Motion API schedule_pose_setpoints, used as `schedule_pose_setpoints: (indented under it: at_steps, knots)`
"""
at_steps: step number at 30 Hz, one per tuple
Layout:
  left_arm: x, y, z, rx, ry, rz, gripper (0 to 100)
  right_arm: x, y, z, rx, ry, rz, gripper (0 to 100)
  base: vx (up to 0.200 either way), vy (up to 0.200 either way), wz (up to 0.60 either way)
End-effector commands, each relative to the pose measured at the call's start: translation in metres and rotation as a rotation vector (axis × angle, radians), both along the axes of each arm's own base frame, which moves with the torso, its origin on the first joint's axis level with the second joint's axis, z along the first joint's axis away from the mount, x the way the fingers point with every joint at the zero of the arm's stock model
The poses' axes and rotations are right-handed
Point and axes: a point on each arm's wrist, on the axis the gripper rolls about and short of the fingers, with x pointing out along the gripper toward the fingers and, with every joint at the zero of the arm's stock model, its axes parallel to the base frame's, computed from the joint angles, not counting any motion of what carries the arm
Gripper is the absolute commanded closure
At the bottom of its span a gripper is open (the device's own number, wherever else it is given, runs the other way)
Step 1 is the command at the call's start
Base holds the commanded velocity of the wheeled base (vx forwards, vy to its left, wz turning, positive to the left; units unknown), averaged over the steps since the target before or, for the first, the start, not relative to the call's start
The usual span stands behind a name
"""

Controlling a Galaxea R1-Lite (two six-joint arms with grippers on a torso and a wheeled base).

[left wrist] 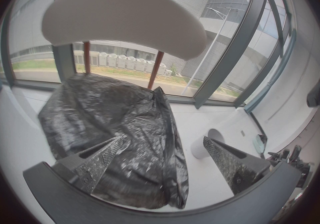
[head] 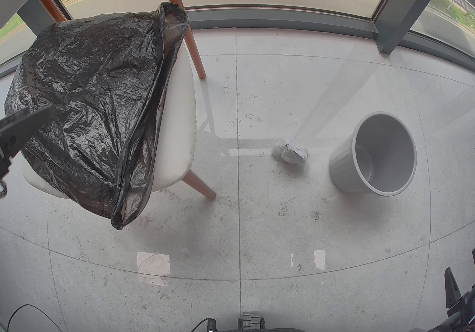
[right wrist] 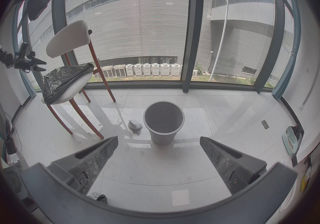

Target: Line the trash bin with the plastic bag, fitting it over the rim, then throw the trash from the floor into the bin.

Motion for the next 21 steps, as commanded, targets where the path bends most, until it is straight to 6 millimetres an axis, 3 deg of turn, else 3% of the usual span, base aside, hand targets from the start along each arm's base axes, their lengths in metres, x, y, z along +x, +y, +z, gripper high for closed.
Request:
schedule_pose_setpoints:
  at_steps: [1, 7, 12, 17, 21]
  knots:
    - [0.074, -0.044, 0.0, -0.001, 0.136, -0.21, 0, 0.001, 0.0, -0.005, 0.0, 0.015, 0.0, 0, 0.0, 0.0, 0.0]
    - [0.114, -0.092, 0.002, 0.0, 0.088, -0.313, 0, 0.001, 0.0, -0.005, 0.002, 0.015, 0.0, 0, 0.0, 0.0, 0.0]
    - [0.13, -0.126, 0.01, 0.003, 0.078, -0.166, 0, 0.001, 0.0, -0.005, 0.002, 0.015, 0.0, 0, 0.0, 0.0, 0.0]
    - [0.129, -0.127, 0.019, 0.101, 0.106, 0.036, 0, 0.001, 0.0, -0.005, 0.003, 0.015, 0.0, 0, 0.0, 0.0, 0.0]
    - [0.127, -0.125, 0.013, 0.165, 0.158, 0.096, 0, 0.001, 0.0, -0.005, 0.003, 0.015, 0.0, 0, 0.0, 0.0, 0.0]
